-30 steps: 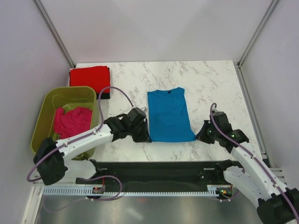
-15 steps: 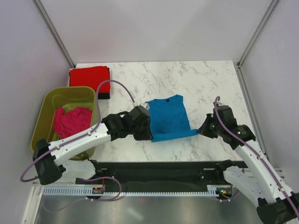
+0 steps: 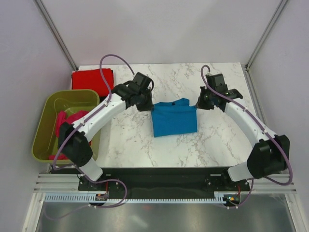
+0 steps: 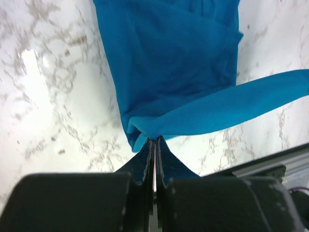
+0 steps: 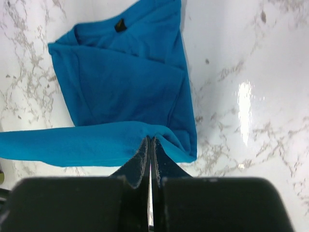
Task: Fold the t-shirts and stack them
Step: Fold the tshirt
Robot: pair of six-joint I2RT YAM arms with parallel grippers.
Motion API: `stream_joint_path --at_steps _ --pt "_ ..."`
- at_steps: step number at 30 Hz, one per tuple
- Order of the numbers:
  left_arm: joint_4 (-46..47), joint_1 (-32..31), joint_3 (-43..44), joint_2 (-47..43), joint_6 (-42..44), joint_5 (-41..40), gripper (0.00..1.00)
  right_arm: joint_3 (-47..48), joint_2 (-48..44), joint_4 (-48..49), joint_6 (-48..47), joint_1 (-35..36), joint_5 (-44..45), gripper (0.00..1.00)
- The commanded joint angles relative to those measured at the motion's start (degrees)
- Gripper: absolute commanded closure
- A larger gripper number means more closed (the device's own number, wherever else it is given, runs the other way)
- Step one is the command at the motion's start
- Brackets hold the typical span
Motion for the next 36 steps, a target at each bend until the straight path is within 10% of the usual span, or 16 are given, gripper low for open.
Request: stream_joint_path --at_steps 1,19,22,30,36 --pt "-0.8 3.5 7.9 4.75 5.9 1.49 0.98 6.78 6.23 3.69 -3.59 -1.2 -1.17 1.0" --pt "0.08 12.91 30.93 34.45 11.71 6.07 0.98 30.16 38.06 7.12 -4.21 -3.39 -3.9 1.0" --pt "0.08 14.58 33.4 37.71 11.53 6.51 0.91 34.29 42.19 7.21 -3.78 -3.66 -4.08 0.88" --pt "0.08 16.16 36.05 37.02 16.1 10.71 0.71 38.52 40.11 3.17 -2.89 -4.63 0.84 0.68" --pt "3.23 15.46 28.94 32.97 16.72 18.18 0.72 32.37 36.24 4.39 -5.26 -3.92 -3.01 0.76"
